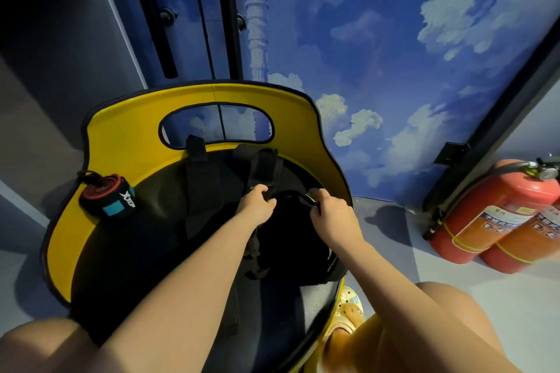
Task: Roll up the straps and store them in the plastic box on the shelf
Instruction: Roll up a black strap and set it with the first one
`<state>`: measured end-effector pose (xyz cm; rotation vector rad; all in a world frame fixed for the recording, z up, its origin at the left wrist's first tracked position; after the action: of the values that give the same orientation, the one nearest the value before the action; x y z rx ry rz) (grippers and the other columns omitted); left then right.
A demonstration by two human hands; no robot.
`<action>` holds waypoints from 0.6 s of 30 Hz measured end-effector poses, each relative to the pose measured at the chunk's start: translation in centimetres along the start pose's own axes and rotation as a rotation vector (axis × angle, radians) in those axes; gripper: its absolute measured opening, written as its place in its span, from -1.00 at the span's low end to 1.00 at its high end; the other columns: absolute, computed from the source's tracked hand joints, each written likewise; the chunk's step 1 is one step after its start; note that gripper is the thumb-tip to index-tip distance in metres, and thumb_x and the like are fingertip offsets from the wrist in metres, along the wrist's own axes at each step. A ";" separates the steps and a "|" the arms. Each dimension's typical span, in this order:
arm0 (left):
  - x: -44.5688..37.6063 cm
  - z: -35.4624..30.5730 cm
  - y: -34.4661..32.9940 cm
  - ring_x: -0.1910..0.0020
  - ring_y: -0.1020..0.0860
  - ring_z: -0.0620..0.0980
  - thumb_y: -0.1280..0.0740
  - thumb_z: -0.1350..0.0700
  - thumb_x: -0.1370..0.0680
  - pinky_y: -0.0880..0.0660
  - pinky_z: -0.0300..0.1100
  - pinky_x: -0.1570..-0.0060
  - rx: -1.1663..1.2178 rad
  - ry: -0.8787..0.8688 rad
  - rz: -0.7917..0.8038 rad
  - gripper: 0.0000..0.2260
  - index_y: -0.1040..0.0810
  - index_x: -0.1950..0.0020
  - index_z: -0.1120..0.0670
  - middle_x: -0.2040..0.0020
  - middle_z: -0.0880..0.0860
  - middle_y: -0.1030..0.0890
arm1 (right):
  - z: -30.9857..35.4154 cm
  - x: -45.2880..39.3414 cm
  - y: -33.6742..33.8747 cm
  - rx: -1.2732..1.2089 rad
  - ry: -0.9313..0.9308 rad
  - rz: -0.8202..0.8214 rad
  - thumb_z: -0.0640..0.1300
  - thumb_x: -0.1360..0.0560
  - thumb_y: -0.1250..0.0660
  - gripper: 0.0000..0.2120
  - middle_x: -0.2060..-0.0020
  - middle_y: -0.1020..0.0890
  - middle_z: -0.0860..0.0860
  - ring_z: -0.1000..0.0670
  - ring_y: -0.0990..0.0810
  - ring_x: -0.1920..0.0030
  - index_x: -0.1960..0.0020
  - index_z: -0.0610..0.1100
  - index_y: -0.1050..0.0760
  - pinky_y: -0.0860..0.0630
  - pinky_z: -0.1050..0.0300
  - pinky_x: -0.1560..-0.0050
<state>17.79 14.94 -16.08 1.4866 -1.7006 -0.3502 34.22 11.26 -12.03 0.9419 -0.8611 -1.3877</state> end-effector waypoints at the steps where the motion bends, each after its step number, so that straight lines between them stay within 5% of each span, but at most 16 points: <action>1: -0.4 0.1 -0.3 -0.28 -0.41 0.12 -0.18 0.08 -0.62 -0.40 -0.10 -0.13 -0.023 -0.006 0.012 -0.60 -0.24 -0.46 0.04 -0.39 0.11 -0.35 | 0.1 -0.3 -0.3 0.020 0.002 0.035 -0.18 -0.55 -0.14 -0.66 -0.06 -0.56 -0.18 -0.26 -0.55 -0.01 -0.31 -0.14 -0.33 -0.39 0.04 0.21; 5: -1.7 0.8 -1.5 -0.38 -0.32 0.12 -0.21 0.12 -0.60 -0.35 -0.08 -0.27 -0.160 -0.045 0.018 -0.55 -0.21 -0.48 -0.01 -0.47 0.08 -0.24 | 0.4 -2.1 -1.5 0.214 0.007 0.184 -0.09 -0.55 -0.18 -0.67 -0.20 -0.42 -0.12 -0.24 -0.52 -0.10 -0.29 -0.13 -0.34 -0.34 0.05 0.19; 9: -2.7 1.5 -2.9 -0.48 -0.18 0.07 -0.17 0.23 -0.59 -0.25 -0.09 -0.38 -0.252 -0.100 0.054 -0.45 -0.10 -0.52 -0.09 -0.55 -0.02 -0.08 | 1.5 -4.5 -3.0 0.342 0.073 0.249 -0.10 -0.56 -0.23 -0.73 -0.13 -0.53 -0.13 -0.22 -0.55 -0.09 -0.23 -0.15 -0.41 -0.37 0.04 0.16; 13: -3.0 2.1 -2.9 -0.48 -0.18 0.05 -0.09 0.40 -0.55 -0.32 -0.10 -0.35 -0.280 -0.092 0.018 -0.35 -0.07 -0.52 -0.13 -0.55 -0.06 -0.06 | 2.1 -5.6 -3.6 0.390 0.115 0.242 -0.33 -0.53 -0.17 -0.80 0.13 -0.56 -0.16 -0.25 -0.58 -0.01 -0.11 -0.23 -0.48 -0.35 0.04 0.20; 15: -3.1 2.3 -2.7 -0.47 -0.20 0.04 -0.06 0.45 -0.52 -0.37 -0.10 -0.32 -0.276 -0.083 0.003 -0.31 -0.08 -0.52 -0.12 -0.55 -0.06 -0.06 | 1.3 -6.1 -3.0 0.331 0.083 0.203 -0.34 -0.51 -0.17 -0.87 0.35 -0.40 -0.08 -0.22 -0.54 0.14 0.02 -0.21 -0.45 -0.33 0.06 0.26; 18: -3.2 2.3 -2.9 -0.47 -0.20 0.07 -0.04 0.49 -0.49 -0.39 -0.07 -0.31 -0.296 -0.080 0.010 -0.27 -0.04 -0.53 -0.11 -0.56 -0.05 -0.03 | -0.1 -6.4 -1.4 0.219 0.000 0.113 -0.27 -0.53 -0.18 -0.92 0.36 -0.40 -0.07 -0.20 -0.46 0.25 0.07 -0.23 -0.45 -0.31 0.08 0.28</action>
<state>18.02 16.42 -20.74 1.2604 -1.6361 -0.6341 33.68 17.67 -13.07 1.0424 -1.0659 -1.2141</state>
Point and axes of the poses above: each hand's wrist, its own x-axis away from the middle knuckle, its own y-axis out of the back of the hand, z = x × y, the point moved 9 cm from there along -x, towards the middle knuckle
